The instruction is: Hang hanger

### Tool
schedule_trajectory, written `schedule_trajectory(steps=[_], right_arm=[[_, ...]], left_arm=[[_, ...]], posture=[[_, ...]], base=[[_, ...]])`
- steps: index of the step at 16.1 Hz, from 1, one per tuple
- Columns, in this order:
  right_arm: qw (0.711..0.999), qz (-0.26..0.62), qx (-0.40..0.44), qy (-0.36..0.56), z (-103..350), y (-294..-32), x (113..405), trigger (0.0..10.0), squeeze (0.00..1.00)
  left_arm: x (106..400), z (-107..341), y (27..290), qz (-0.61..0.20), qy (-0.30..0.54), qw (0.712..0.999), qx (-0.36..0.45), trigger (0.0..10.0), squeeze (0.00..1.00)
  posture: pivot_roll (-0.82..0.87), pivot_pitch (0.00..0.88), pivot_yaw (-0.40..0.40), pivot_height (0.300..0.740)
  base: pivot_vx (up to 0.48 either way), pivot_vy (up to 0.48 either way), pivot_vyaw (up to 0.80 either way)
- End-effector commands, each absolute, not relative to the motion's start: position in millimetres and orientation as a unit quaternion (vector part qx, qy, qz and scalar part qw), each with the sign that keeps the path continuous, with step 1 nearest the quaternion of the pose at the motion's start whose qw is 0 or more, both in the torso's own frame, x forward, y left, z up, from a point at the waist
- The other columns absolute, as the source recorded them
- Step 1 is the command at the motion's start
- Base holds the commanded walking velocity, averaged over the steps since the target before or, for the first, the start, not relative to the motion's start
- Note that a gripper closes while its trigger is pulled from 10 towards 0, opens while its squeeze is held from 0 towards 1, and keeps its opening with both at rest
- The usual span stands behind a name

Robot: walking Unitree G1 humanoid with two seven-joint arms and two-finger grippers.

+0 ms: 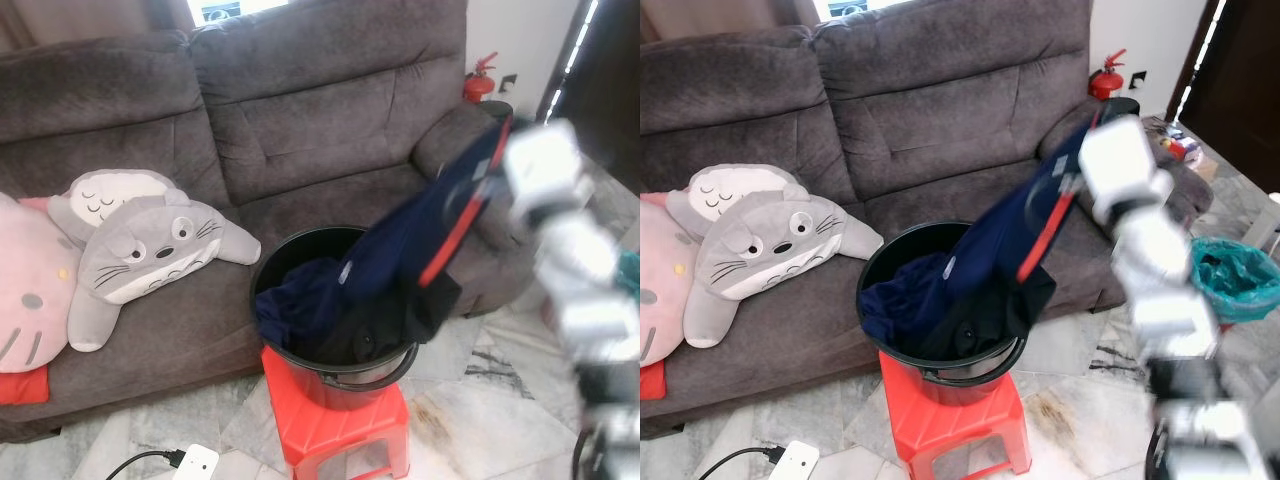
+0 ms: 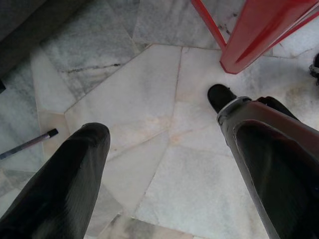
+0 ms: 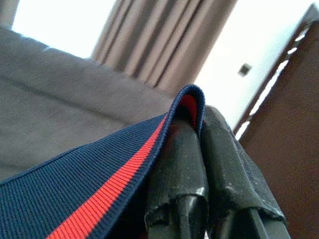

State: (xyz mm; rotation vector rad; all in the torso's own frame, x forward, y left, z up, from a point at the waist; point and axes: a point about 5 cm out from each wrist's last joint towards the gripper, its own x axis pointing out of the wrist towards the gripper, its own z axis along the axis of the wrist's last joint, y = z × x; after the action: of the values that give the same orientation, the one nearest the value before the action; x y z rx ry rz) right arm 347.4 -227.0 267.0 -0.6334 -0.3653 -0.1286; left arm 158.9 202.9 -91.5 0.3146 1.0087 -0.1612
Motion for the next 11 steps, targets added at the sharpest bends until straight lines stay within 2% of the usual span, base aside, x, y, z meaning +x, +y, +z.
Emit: schedule_trajectory(steps=[1,2,3,5,7,8,11], right_arm=[[0.927,-0.071,-0.312,-0.193,283.2,-228.2,350.7,10.0,0.0],[0.925,-0.07,-0.315,-0.2,290.0,-226.7,353.3,10.0,0.0],[0.917,-0.04,-0.326,-0.226,310.5,-211.5,361.1,10.0,0.0],[0.915,-0.015,-0.315,-0.25,329.5,-197.2,363.6,10.0,0.0],[0.921,0.016,-0.304,-0.245,328.7,-186.9,365.1,10.0,0.0],[0.926,0.05,-0.301,-0.223,315.0,-176.4,366.0,10.0,0.0],[0.932,0.159,-0.312,-0.095,236.8,-148.4,355.3,10.0,0.0]], left_arm=[[156.5,-92.0,207.2,-0.076,0.488,0.856,0.153,10.0,0.0],[156.7,-91.9,207.4,-0.075,0.488,0.856,0.153,10.0,0.0],[157.4,-91.5,207.6,-0.077,0.488,0.856,0.153,10.0,0.0],[157.7,-91.3,208.1,-0.077,0.488,0.856,0.155,10.0,0.0],[157.8,-91.3,208.5,-0.076,0.489,0.855,0.157,10.0,0.0],[157.8,-91.4,208.3,-0.076,0.489,0.855,0.157,10.0,0.0],[157.7,-91.5,207.8,-0.075,0.49,0.855,0.154,10.0,0.0]], posture=[[-0.31,0.0,0.116,0.74],[-0.31,0.0,0.119,0.74],[-0.31,0.0,0.124,0.74],[-0.32,0.0,0.126,0.74],[-0.32,0.0,0.126,0.74],[-0.31,0.0,0.123,0.74],[-0.31,0.0,0.12,0.74]], base=[[0.0,0.0,0.0],[0.0,0.0,0.0],[0.0,0.0,0.0],[0.0,0.0,0.0],[0.0,0.0,0.0],[0.0,0.0,0.0],[0.0,0.0,0.0]])
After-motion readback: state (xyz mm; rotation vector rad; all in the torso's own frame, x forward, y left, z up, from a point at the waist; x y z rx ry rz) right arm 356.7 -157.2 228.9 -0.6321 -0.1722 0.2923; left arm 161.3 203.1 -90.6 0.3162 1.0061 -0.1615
